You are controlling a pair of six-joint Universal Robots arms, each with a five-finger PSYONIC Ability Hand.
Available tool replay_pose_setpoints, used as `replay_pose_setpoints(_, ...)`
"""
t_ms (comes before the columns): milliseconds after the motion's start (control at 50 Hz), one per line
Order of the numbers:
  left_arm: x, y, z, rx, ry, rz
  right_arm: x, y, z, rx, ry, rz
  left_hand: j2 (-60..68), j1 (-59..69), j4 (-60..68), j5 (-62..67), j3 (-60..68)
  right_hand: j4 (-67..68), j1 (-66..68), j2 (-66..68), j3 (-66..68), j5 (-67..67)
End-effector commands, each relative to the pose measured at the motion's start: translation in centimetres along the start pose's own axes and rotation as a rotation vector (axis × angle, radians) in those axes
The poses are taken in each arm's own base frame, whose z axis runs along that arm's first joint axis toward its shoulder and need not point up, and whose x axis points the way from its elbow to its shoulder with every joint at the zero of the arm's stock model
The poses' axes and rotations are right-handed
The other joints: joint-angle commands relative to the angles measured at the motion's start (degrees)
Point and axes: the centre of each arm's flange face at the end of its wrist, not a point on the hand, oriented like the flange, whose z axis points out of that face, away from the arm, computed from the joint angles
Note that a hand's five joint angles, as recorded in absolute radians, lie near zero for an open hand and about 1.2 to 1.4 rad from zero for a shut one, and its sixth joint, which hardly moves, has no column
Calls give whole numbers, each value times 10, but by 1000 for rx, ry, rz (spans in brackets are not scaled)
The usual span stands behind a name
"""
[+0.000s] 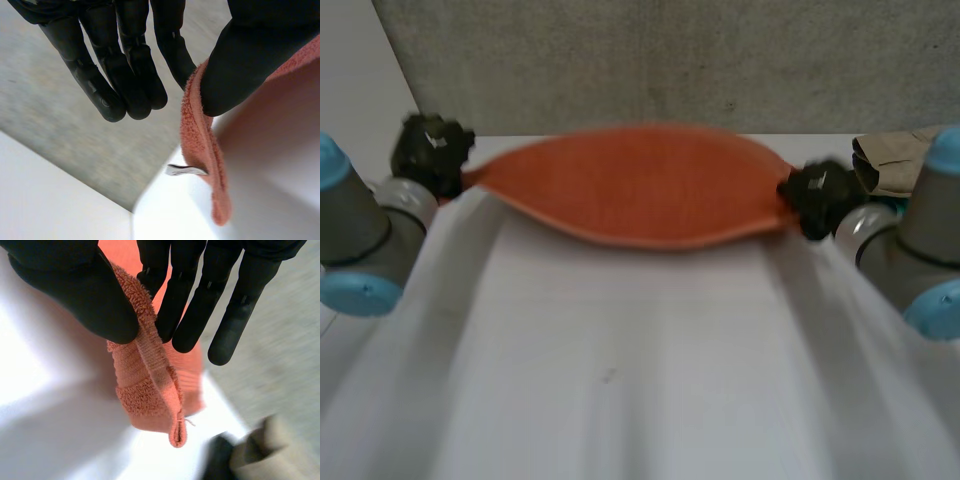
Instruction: Fold the laundry.
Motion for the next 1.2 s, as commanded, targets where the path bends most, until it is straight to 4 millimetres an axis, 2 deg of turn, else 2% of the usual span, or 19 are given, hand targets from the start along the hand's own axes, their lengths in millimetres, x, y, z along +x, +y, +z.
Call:
replay_pose_setpoints(20, 17, 35, 1, -35, 42, 60, -24, 47, 10, -132, -76, 51, 113, 129, 113, 140, 118, 114, 165, 128, 120, 110)
replay_pose_setpoints(120, 11, 33, 0, -36, 31, 63, -11, 55, 11, -191, 12, 123, 113, 129, 113, 140, 118, -94, -44, -81, -89, -99)
replay_pose_setpoints(280, 5, 29, -5, -45, 24, 67, 0, 61, 1, -301, 76, 240, 113, 129, 113, 140, 118, -279, -229, -266, -274, -284)
replay_pose_setpoints(400, 4, 28, -12, -72, 43, 57, 0, 67, -1, -350, 43, 254, 113, 129, 113, 140, 118, -165, -115, -152, -160, -170)
replay_pose_setpoints(420, 4, 27, -13, -76, 46, 56, -1, 69, -2, -359, 28, 249, 113, 129, 113, 140, 118, 23, 73, 37, 28, 18)
replay_pose_setpoints(440, 4, 26, -15, -80, 48, 56, -1, 69, -2, -359, 30, 244, 113, 129, 113, 140, 118, 114, 164, 127, 119, 109)
replay_pose_setpoints(540, 1, 23, -29, -136, 65, 59, 5, 62, -12, -345, 22, 232, 113, 129, 113, 140, 118, 114, 165, 128, 120, 110)
replay_pose_setpoints(600, -2, 20, -47, -208, 92, 73, 14, 45, -28, -305, 8, 201, 113, 129, 113, 140, 118, 114, 165, 128, 120, 110)
replay_pose_setpoints(640, -2, 19, -67, -289, 138, 101, 20, 39, -42, -306, -22, 142, 113, 129, 113, 140, 118, 114, 165, 128, 120, 110)
replay_pose_setpoints(680, -2, 18, -83, -345, 181, 129, 23, 39, -53, -344, -59, 98, 113, 129, 113, 140, 118, 114, 165, 128, 120, 110)
replay_pose_setpoints(700, -2, 14, -99, -398, 226, 162, 26, 39, -66, -402, -102, 43, 113, 129, 113, 140, 118, 114, 165, 128, 120, 110)
replay_pose_setpoints(760, 0, 13, -125, -489, 314, 207, 30, 41, -88, -516, -189, -46, 113, 129, 113, 140, 118, 114, 165, 128, 120, 110)
replay_pose_setpoints(780, 1, 12, -141, -545, 375, 225, 34, 42, -104, -593, -259, -103, 113, 129, 113, 140, 118, 114, 165, 128, 120, 110)
replay_pose_setpoints(860, 10, 11, -172, -632, 546, 258, 37, 41, -133, -710, -434, -188, 113, 129, 113, 140, 118, 114, 165, 128, 120, 110)
replay_pose_setpoints(920, 15, 9, -182, -635, 630, 277, 38, 42, -131, -710, -441, -206, 113, 129, 113, 140, 118, 114, 165, 128, 120, 110)
replay_pose_setpoints(1000, 12, 9, -166, -560, 603, 342, 44, 50, -112, -679, -375, -205, 113, 129, 113, 140, 118, 114, 165, 128, 120, 110)
replay_pose_setpoints(1080, 1, 10, -128, -489, 489, 383, 46, 53, -87, -623, -287, -199, 113, 129, 113, 140, 118, 114, 165, 128, 120, 110)
replay_pose_setpoints(1100, -1, 10, -113, -460, 450, 380, 46, 53, -78, -596, -253, -187, 113, 129, 113, 140, 118, 114, 165, 128, 120, 110)
replay_pose_setpoints(1200, 5, 7, -67, -360, 353, 329, 47, 49, -48, -483, -130, -123, 113, 129, 113, 140, 118, 114, 165, 128, 120, 110)
